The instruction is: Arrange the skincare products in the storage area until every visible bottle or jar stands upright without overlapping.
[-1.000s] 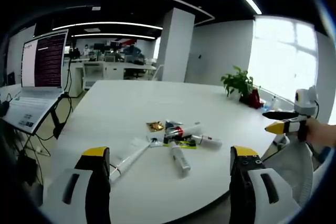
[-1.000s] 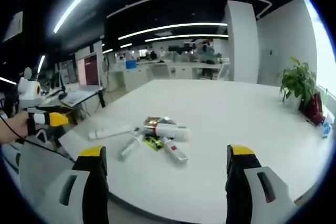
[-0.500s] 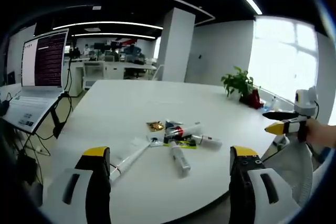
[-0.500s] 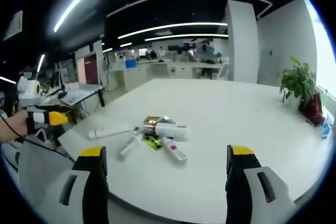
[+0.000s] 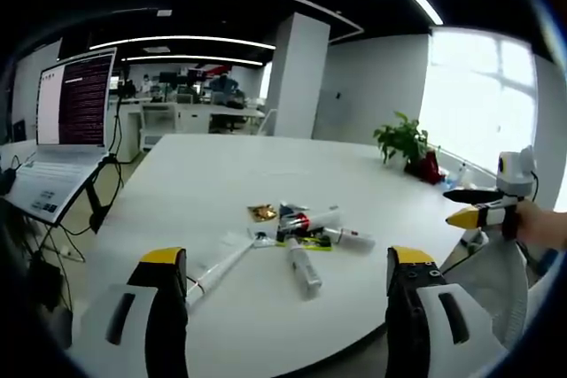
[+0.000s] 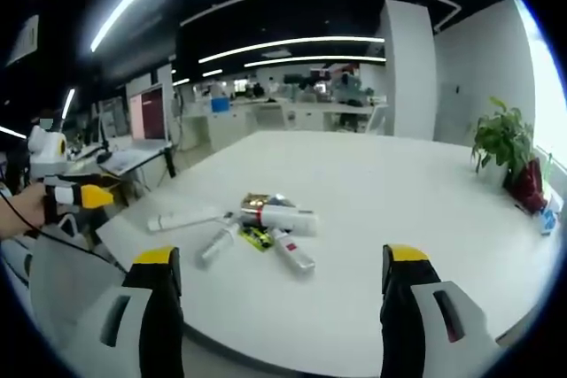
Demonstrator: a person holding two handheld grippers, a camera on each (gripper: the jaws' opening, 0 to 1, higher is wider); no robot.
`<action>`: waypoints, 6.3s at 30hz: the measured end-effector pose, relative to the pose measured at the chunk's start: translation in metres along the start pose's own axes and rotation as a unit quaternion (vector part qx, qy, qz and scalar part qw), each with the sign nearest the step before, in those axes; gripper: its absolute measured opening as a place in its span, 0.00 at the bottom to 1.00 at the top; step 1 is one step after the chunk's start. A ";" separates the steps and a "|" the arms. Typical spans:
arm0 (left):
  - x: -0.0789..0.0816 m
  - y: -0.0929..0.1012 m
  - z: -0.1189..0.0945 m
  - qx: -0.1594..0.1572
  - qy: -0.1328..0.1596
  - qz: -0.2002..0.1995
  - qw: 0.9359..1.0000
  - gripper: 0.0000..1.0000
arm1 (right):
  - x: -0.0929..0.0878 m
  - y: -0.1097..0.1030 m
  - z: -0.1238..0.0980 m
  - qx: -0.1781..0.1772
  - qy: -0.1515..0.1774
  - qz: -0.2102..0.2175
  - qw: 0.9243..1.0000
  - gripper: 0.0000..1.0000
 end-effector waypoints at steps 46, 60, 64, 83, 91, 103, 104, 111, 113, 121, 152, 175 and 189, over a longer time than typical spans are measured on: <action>0.000 0.002 0.002 -0.002 -0.006 -0.005 1.000 0.83 | -0.010 -0.009 0.010 0.043 -0.045 -0.002 0.998 0.88; -0.003 -0.008 0.003 0.029 -0.014 -0.005 0.999 0.83 | -0.014 0.002 0.027 0.076 -0.061 -0.021 0.995 0.86; -0.005 -0.012 0.005 0.031 -0.022 -0.009 0.999 0.82 | -0.008 0.012 0.033 0.078 -0.058 -0.021 0.995 0.86; -0.005 -0.011 0.008 0.046 -0.037 -0.015 0.998 0.80 | 0.001 0.051 0.068 0.107 -0.075 -0.048 0.990 0.83; -0.006 -0.005 0.012 0.052 -0.026 -0.031 0.998 0.79 | 0.007 0.066 0.085 0.121 -0.072 -0.078 0.987 0.80; -0.009 0.006 0.012 0.050 -0.031 -0.037 0.998 0.78 | 0.014 0.057 0.114 0.163 -0.080 -0.129 0.975 0.78; -0.009 0.006 0.013 0.048 -0.032 -0.038 0.998 0.78 | 0.014 0.055 0.117 0.168 -0.082 -0.140 0.972 0.78; -0.008 -0.002 0.024 0.038 -0.044 -0.042 0.997 0.78 | 0.016 0.046 0.142 0.195 -0.078 -0.179 0.961 0.71; -0.006 -0.001 0.029 0.035 -0.043 -0.044 0.997 0.78 | 0.015 0.046 0.149 0.202 -0.084 -0.188 0.957 0.71; -0.012 -0.007 0.035 0.029 -0.062 -0.041 0.997 0.78 | 0.005 0.040 0.170 0.231 -0.106 -0.209 0.945 0.71; -0.027 -0.007 0.042 0.020 -0.078 -0.061 0.995 0.76 | -0.018 -0.004 0.255 0.323 -0.172 -0.310 0.878 0.46; -0.026 -0.009 0.038 0.027 -0.071 -0.076 0.994 0.76 | -0.049 -0.041 0.286 0.380 -0.235 -0.463 0.765 0.30; -0.029 -0.007 0.040 0.021 -0.074 -0.078 0.994 0.75 | -0.057 -0.046 0.290 0.420 -0.253 -0.505 0.710 0.29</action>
Point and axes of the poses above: the point that each gripper's makers call its tool centre point, and the gripper's own axes: z roughly forward along the fingers, y roughly to its right, x roughly out of its top, the point moved 1 cm from there along -z, roughly backward along the fingers, and after that the axes turned 8 degrees about -z, right-handed, at the moved point
